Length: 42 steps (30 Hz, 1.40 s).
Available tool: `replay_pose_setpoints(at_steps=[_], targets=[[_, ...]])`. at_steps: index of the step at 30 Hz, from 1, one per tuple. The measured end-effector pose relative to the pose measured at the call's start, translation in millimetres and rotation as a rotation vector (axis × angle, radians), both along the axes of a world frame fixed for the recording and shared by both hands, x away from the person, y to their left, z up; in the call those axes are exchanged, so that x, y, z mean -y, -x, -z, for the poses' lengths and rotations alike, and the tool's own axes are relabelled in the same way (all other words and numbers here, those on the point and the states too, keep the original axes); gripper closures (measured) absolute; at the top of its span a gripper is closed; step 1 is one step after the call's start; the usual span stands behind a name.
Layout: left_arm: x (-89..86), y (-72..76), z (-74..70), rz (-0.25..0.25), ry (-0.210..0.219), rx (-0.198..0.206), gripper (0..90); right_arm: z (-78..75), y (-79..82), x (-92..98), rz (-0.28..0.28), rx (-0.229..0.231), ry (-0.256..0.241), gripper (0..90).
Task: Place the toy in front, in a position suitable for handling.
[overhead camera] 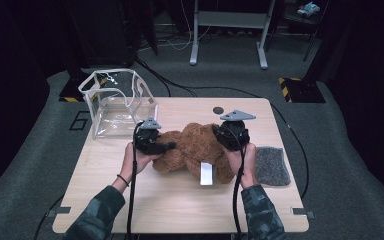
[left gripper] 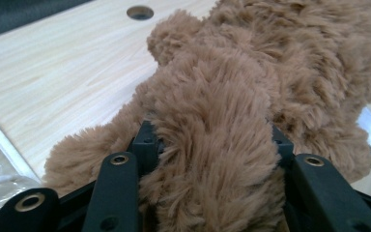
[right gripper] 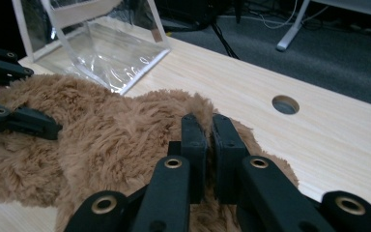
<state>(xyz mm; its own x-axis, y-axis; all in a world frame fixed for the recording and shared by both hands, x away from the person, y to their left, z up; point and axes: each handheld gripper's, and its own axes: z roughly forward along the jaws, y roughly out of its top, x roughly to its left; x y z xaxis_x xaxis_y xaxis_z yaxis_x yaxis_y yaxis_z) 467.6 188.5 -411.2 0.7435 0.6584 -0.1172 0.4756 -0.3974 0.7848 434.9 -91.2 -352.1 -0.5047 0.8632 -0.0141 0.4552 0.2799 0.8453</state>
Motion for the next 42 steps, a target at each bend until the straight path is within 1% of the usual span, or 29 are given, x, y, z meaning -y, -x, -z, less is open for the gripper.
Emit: replay_pose_setpoints(at_steps=[1,2,3,4,5,6,7,8,10,11,14,18,19,23,24,27,30,31,32,33,34,35,36,37,38,39,40,41,42], targets=[[2.0,-2.0,2.4,-0.003,-0.011,-0.005,55.0,2.8,-1.5,0.4,0.007,-0.001,0.015,85.9],[4.1,-3.6,5.3,-0.002,-0.014,-0.018,54.8,6.0,-2.9,1.0,0.014,-0.013,0.016,85.9],[6.8,-5.6,11.1,0.003,-0.037,-0.028,53.8,13.3,-6.3,2.9,0.027,-0.036,0.014,85.8],[6.8,-5.6,11.1,0.003,-0.037,-0.028,53.4,13.3,-6.3,2.9,0.027,-0.036,0.014,85.8],[8.6,-7.4,16.9,0.003,-0.05,-0.04,52.5,23.3,-10.1,5.5,0.031,-0.055,0.013,85.7],[8.6,-7.4,16.9,0.003,-0.05,-0.04,51.7,23.3,-10.1,5.5,0.031,-0.055,0.013,85.7],[9.2,-7.7,19.0,0.005,-0.061,-0.037,50.9,29.3,-12.6,5.0,0.043,-0.08,0.016,85.6],[10.2,-8.3,22.0,0.005,-0.077,-0.042,49.4,32.9,-13.9,5.1,0.043,-0.091,0.018,85.5],[10.1,-9.3,26.3,0.007,-0.069,-0.035,47.5,37.2,-15.0,3.8,0.05,-0.105,0.025,85.5],[9.9,-10.1,26.9,-0.006,-0.067,-0.033,46.2,41.5,-15.6,4.1,0.058,-0.108,0.032,85.4],[10.5,-10.4,27.1,-0.002,-0.071,-0.031,44.2,43.8,-16.8,4.9,0.066,-0.117,0.025,85.1],[11.9,-11.7,28.2,-0.01,-0.079,-0.021,40.6,47.7,-17.5,4.2,0.08,-0.141,0.039,84.9],[12.3,-12.2,29.0,-0.008,-0.073,-0.028,40.1,48.7,-18.1,4.9,0.074,-0.139,0.043,84.8],[12.4,-15.4,30.1,-0.013,-0.069,-0.015,34.6,54.9,-17.0,5.2,0.091,-0.159,0.054,84.4],[12.2,-15.3,30.0,-0.019,-0.058,-0.015,34.6,54.9,-17.0,5.2,0.091,-0.159,0.054,84.4],[10.9,-11.9,28.3,-0.038,-0.031,-0.014,27.4,55.7,-16.2,7.8,0.097,-0.158,0.043,82.7],[6.7,-5.1,23.1,-0.073,0.003,-0.013,22.2,54.0,-15.0,10.3,0.105,-0.155,0.034,75.7],[4.2,-2.7,21.5,-0.082,0.021,-0.011,21.1,53.3,-14.8,11.4,0.104,-0.154,0.029,71.3],[1.3,0.1,19.8,-0.096,0.034,-0.008,20.9,52.3,-14.3,11.9,0.119,-0.161,0.021,66.2],[-4.5,4.8,18.1,-0.105,0.057,-0.018,19.1,51.6,-13.2,15.4,0.115,-0.151,0.014,59.3],[-4.5,4.8,18.1,-0.105,0.057,-0.018,18.1,51.6,-13.2,15.4,0.115,-0.151,0.014,59.3],[-7.3,7.5,17.8,-0.113,0.067,-0.021,17.3,50.9,-11.6,18.4,0.126,-0.149,0.008,51.1],[-10.6,11.0,17.6,-0.114,0.082,-0.021,17.2,50.7,-10.6,20.5,0.118,-0.152,-0.001,48.4],[-13.6,14.9,17.6,-0.118,0.082,-0.017,17.2,50.7,-10.6,20.5,0.118,-0.152,-0.001,48.4],[-15.8,17.8,18.1,-0.121,0.08,-0.017,17.2,50.4,-9.2,22.2,0.121,-0.15,-0.009,43.1],[-18.7,23.0,20.1,-0.123,0.092,-0.015,17.0,49.9,-8.1,23.8,0.119,-0.149,-0.007,39.2],[-21.6,27.3,21.8,-0.121,0.095,-0.014,17.0,49.1,-6.1,26.3,0.11,-0.15,-0.007,37.5],[-23.7,31.5,24.0,-0.125,0.085,-0.012,17.5,47.8,-1.8,29.7,0.111,-0.148,-0.013,29.8],[-25.4,35.6,26.6,-0.124,0.081,-0.007,17.5,47.8,-1.8,29.7,0.111,-0.148,-0.013,29.8]])
